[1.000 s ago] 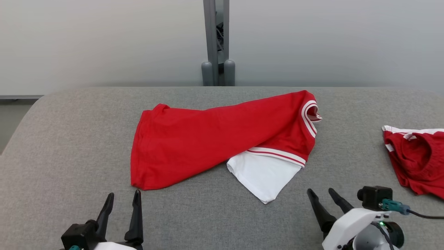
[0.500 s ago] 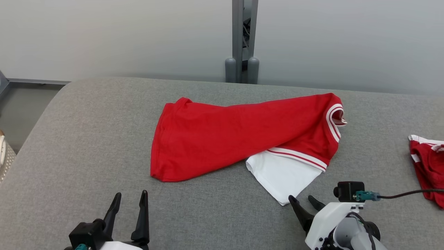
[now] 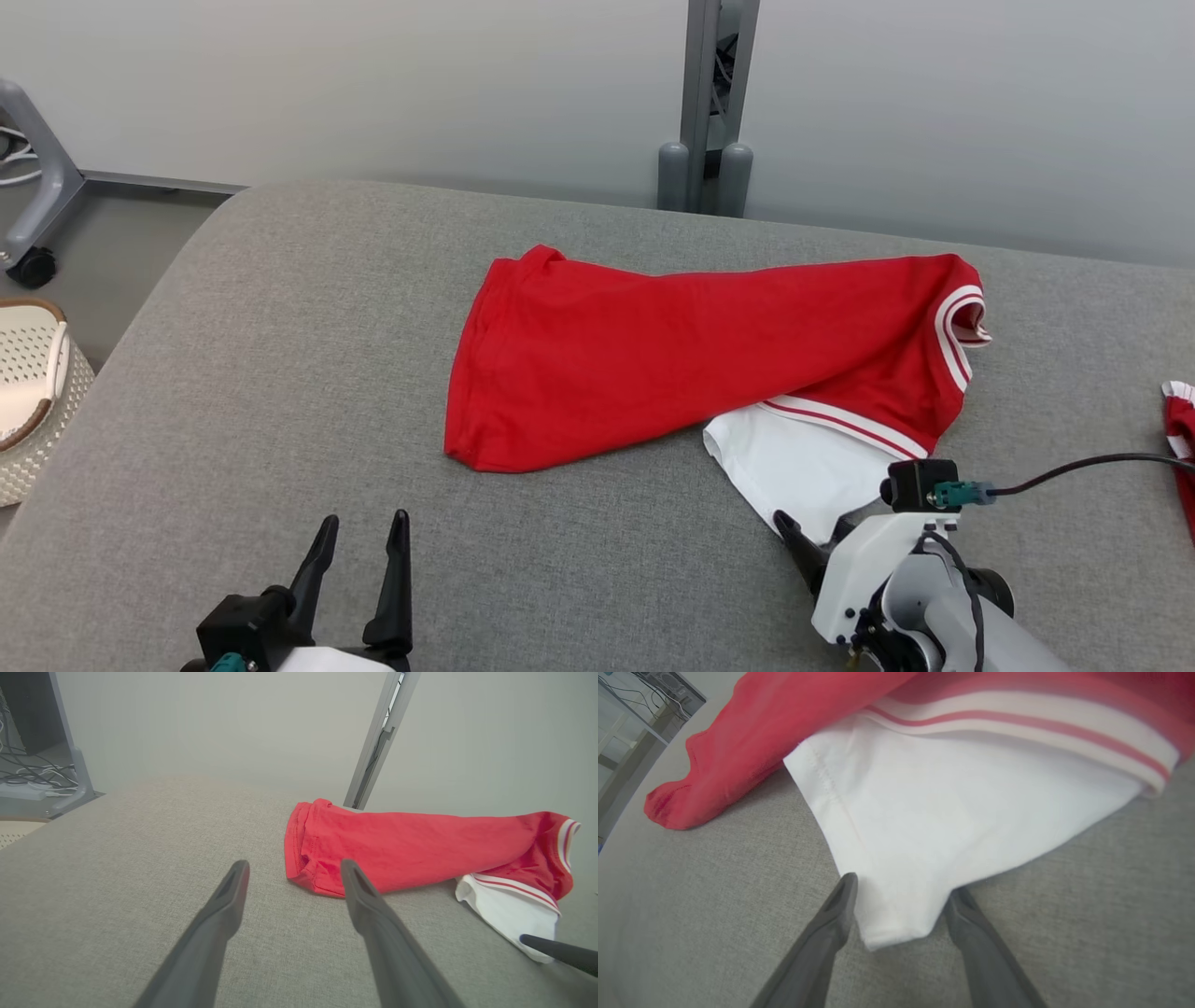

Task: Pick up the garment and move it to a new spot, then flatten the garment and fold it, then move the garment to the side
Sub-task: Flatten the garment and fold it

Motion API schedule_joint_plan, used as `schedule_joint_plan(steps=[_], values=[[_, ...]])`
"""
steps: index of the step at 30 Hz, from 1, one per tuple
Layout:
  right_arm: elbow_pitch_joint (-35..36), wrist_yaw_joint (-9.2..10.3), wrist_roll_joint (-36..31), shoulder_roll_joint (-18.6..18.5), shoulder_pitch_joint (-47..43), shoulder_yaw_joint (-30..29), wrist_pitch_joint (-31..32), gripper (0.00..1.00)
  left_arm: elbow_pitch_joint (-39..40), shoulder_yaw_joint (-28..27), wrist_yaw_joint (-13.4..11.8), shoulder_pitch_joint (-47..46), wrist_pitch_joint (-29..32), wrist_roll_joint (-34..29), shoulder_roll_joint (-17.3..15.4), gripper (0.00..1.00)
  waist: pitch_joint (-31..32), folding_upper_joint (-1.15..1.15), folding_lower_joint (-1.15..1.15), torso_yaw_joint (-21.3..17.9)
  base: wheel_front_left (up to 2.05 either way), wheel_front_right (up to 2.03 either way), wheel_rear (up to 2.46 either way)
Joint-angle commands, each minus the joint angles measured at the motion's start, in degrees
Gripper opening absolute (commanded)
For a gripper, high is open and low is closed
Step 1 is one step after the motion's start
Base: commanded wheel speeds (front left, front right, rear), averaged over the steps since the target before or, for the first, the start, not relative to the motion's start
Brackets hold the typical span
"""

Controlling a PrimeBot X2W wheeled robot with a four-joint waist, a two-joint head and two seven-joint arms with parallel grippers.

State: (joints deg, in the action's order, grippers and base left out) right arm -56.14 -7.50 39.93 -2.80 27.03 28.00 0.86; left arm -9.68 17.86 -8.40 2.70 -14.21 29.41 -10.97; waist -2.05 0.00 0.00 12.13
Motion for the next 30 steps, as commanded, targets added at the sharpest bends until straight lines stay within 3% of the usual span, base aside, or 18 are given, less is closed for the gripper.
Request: schedule_joint_plan(steps=[1,3,4,5,18,22,30], values=[[-1.3,0.01,0.7,-0.2,0.2,1.0,-0.3,0.45,0.2,0.0,-0.1,-0.8,-0.3,-0.1,-0.1,1.00,-0.1,0.00,0.00,0.1,0.00,0.00,0.00],[-2.0,0.01,1.0,-0.2,1.2,2.1,-1.4,0.25,0.0,-0.3,-0.1,-0.8,-0.5,0.1,-0.2,1.00,-0.2,0.00,0.00,-0.1,0.00,0.00,0.00],[-2.5,0.01,1.0,-0.2,1.8,2.5,-2.2,0.07,0.0,-0.5,-0.2,-0.7,-0.5,0.2,-0.1,1.00,-0.3,0.00,0.00,-0.3,0.00,0.00,0.00],[-2.9,0.01,1.0,-0.2,2.4,2.8,-2.9,0.00,0.0,-0.6,-0.3,-0.6,-0.5,0.3,-0.1,1.00,-0.3,0.00,0.00,-0.6,0.00,0.00,0.00],[-2.3,0.01,0.9,-0.3,4.3,2.5,-10.1,0.00,0.3,-0.9,-0.8,0.4,-0.4,0.5,-0.2,1.00,0.3,0.00,0.00,-6.1,0.00,0.00,0.00],[-2.3,0.01,-2.4,-0.2,4.0,0.5,-11.1,0.00,0.3,-0.9,-0.8,0.7,0.5,0.9,-0.6,1.00,0.5,0.00,0.00,-7.8,0.00,0.00,0.00],[0.2,0.01,-12.0,-1.0,1.7,-9.5,-11.3,0.00,-0.4,-1.0,-1.0,0.3,4.0,1.9,-2.1,1.00,0.2,0.00,0.00,-11.0,0.00,0.00,0.00]])
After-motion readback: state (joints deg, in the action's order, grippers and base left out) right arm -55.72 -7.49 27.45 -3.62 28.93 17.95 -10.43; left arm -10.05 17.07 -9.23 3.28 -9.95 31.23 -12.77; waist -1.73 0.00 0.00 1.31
